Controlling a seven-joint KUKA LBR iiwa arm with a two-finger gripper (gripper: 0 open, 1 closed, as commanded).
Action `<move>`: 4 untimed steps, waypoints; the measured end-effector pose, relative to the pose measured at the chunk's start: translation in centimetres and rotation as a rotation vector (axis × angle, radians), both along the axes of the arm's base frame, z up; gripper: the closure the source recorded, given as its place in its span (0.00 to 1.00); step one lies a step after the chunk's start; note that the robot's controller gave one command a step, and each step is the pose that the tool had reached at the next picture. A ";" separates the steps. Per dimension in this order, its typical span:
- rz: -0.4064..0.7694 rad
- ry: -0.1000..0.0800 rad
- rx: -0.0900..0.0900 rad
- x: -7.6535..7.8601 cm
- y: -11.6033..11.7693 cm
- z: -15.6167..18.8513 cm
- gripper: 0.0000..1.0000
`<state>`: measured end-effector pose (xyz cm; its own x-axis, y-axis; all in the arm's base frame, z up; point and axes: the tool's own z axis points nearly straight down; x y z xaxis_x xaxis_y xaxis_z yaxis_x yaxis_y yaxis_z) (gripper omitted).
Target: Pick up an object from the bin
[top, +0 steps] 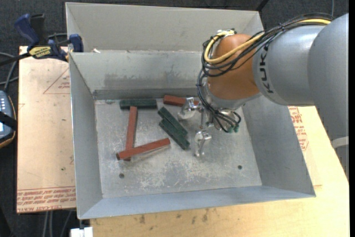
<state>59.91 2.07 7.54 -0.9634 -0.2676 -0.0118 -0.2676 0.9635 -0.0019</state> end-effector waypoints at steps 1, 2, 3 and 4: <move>0.112 -0.004 -0.004 0.1 0.3 0.0 0.00; 0.262 -0.012 0.000 0.4 9.7 0.3 1.00; 0.262 -0.012 0.000 0.4 9.7 0.3 1.00; 0.354 0.006 -0.002 0.8 11.1 14.0 1.00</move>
Offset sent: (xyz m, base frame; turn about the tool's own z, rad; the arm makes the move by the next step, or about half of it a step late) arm -0.0031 0.0955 -0.0054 -0.2633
